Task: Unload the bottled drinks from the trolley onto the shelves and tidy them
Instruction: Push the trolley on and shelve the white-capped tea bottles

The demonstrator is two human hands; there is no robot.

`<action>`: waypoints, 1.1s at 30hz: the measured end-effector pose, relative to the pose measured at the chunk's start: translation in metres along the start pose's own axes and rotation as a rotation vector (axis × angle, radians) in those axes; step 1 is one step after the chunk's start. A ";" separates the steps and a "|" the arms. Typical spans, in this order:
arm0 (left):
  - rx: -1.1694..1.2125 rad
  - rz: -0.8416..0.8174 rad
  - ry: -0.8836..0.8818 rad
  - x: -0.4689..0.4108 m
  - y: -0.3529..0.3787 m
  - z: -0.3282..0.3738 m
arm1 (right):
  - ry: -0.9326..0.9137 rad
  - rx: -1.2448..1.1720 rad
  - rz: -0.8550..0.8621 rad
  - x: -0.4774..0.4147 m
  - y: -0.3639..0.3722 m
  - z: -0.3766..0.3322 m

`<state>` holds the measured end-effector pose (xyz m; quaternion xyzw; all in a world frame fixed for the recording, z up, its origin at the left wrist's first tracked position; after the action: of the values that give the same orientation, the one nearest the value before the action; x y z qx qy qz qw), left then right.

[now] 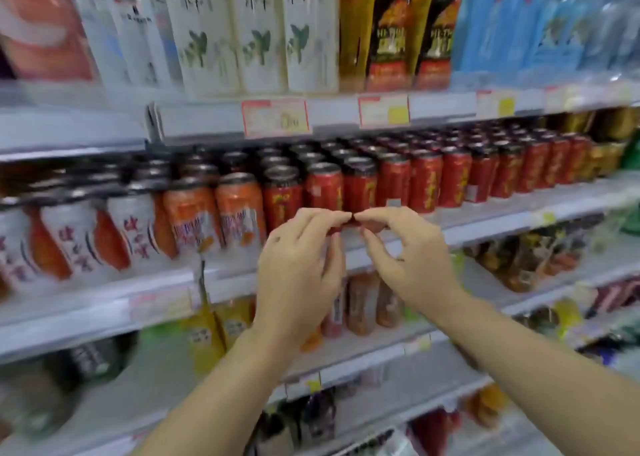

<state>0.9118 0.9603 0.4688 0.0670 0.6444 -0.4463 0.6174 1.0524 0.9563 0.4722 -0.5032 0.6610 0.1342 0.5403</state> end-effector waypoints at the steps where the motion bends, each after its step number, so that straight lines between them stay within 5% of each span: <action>1: 0.026 -0.058 -0.039 0.023 0.013 0.002 | 0.088 -0.011 -0.020 0.028 -0.001 0.011; 8: 0.054 -0.631 -0.367 0.229 0.122 0.010 | 0.854 -0.022 -0.199 0.271 -0.001 0.092; 14: 0.048 -0.999 -0.599 0.372 0.180 0.002 | 1.296 -0.070 -0.301 0.425 0.022 0.125; 20: 0.095 -1.379 -0.677 0.475 0.223 -0.015 | 1.594 -0.109 -0.598 0.525 0.071 0.134; 25: 0.084 -1.622 -0.638 0.525 0.245 -0.028 | 1.786 -0.175 -0.652 0.573 0.107 0.131; 33: 0.184 -1.671 -0.614 0.555 0.246 -0.022 | 1.910 0.095 -0.595 0.592 0.142 0.135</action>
<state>0.9252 0.8622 -0.1308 -0.4972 0.2509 -0.7986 0.2283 1.0690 0.8108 -0.1334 -0.5230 0.6698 -0.4933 -0.1858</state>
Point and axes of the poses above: each hand's wrist, its own x-axis away from the middle knuckle, its own y-axis out of the palm, z = x × y, the point moved 5 cm from there along -x, towards the middle knuckle, and after that the axes turned 12 degrees about -x, right-handed, at the moved point
